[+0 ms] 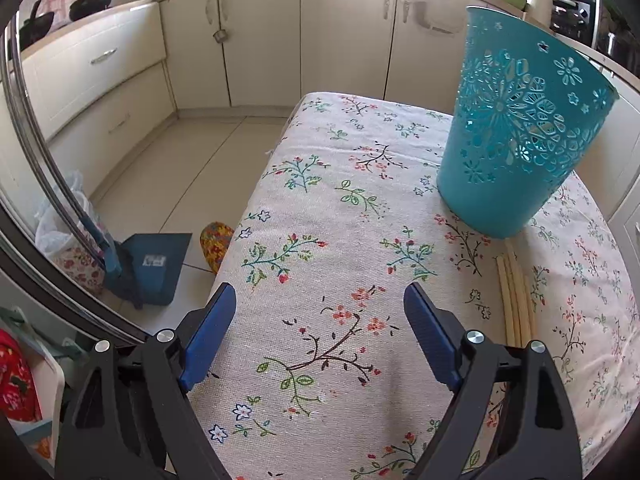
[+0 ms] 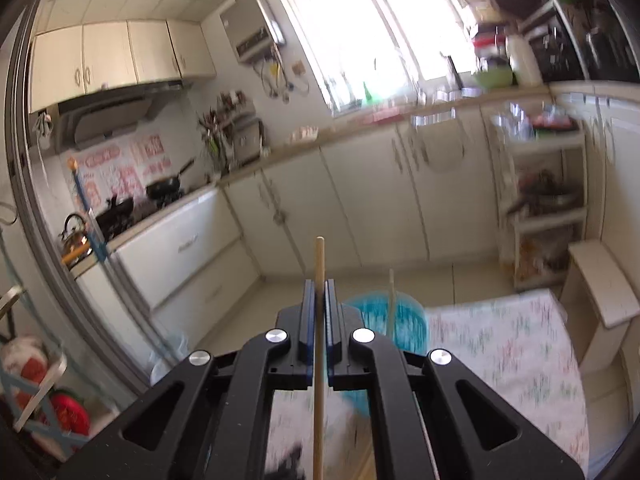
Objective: Organize utensils
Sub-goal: 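Lift the chopstick with the right tool and drop it into the basket, then reach the left tool to the chopstick bundle and grasp one chopstick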
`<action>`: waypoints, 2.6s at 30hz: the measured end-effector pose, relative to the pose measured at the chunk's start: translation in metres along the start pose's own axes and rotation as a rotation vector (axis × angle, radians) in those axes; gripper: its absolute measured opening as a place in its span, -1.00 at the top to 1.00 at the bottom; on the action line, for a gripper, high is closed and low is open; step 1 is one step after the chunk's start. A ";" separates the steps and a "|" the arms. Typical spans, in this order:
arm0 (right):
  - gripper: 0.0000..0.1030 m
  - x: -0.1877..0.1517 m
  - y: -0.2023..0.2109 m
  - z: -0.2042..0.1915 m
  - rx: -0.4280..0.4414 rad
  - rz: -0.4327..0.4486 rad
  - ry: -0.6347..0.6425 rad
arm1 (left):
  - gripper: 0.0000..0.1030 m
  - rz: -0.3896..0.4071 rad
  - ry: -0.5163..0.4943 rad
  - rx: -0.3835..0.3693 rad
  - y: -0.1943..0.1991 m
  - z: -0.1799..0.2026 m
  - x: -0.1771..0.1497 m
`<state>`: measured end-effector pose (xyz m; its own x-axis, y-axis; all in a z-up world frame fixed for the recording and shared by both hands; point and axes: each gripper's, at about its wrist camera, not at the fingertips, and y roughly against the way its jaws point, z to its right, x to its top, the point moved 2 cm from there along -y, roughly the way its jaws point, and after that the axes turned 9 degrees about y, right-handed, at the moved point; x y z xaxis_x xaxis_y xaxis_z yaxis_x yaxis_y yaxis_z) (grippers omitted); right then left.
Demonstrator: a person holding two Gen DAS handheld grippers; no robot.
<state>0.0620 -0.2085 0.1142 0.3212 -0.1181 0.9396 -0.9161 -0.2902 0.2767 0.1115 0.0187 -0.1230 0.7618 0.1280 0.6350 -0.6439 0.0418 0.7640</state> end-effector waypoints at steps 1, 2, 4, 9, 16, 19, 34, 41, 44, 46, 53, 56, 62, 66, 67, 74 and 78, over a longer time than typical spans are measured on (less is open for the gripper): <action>0.90 0.009 -0.007 0.000 -0.017 0.033 0.003 | -0.59 0.000 -0.004 0.000 0.000 0.001 0.000; 0.90 0.015 -0.013 0.002 -0.032 0.057 0.001 | -0.59 0.000 -0.008 -0.002 0.000 0.001 0.000; 0.90 0.027 -0.027 0.005 -0.068 0.108 -0.003 | -0.59 -0.001 -0.008 -0.003 0.000 0.001 0.001; 0.90 0.032 -0.068 0.019 -0.180 0.166 -0.007 | -0.59 -0.001 0.010 -0.012 -0.001 -0.002 0.002; 0.89 -0.007 -0.112 0.035 -0.227 0.016 -0.016 | -0.59 0.002 0.012 -0.020 -0.001 -0.002 0.002; 0.89 -0.021 -0.109 0.030 -0.203 -0.029 0.008 | -0.59 0.002 0.015 -0.021 0.000 -0.003 0.002; 0.47 -0.106 -0.004 0.030 -0.198 -0.150 0.007 | -0.59 0.006 0.022 -0.007 0.000 -0.003 0.002; 0.47 -0.190 -0.018 0.035 -0.200 -0.389 -0.075 | -0.59 0.004 0.024 -0.003 0.001 -0.004 0.001; 0.47 -0.207 -0.030 0.028 -0.183 -0.452 -0.081 | -0.59 0.004 0.024 -0.003 0.001 -0.005 0.001; 0.47 -0.214 -0.036 0.023 -0.175 -0.475 -0.072 | -0.60 0.005 0.024 -0.004 0.001 -0.005 0.002; 0.47 -0.228 -0.045 0.013 -0.159 -0.522 -0.051 | -0.60 0.004 0.025 -0.004 0.001 -0.005 0.002; 0.47 -0.229 -0.047 0.013 -0.166 -0.534 -0.047 | -0.61 0.005 0.027 -0.004 0.001 -0.005 0.001; 0.47 -0.233 -0.053 0.010 -0.187 -0.557 -0.016 | -0.61 0.005 0.028 -0.004 0.001 -0.006 0.001; 0.50 -0.233 -0.055 0.008 -0.212 -0.570 0.031 | -0.61 0.004 0.030 -0.005 0.000 -0.006 0.001; 0.50 -0.233 -0.056 0.007 -0.212 -0.573 0.050 | -0.61 0.005 0.030 -0.005 0.000 -0.006 0.001; 0.80 -0.231 -0.054 0.015 -0.249 -0.615 0.173 | -0.61 -0.002 0.019 -0.012 -0.002 -0.003 0.000; 0.80 -0.227 -0.041 0.049 -0.292 -0.601 0.112 | -0.62 -0.045 -0.081 -0.038 -0.004 0.017 -0.004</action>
<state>0.0381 -0.2167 -0.1206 0.7829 0.0873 0.6160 -0.6180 -0.0040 0.7861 0.1124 0.0014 -0.1271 0.7925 0.0446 0.6083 -0.6097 0.0832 0.7883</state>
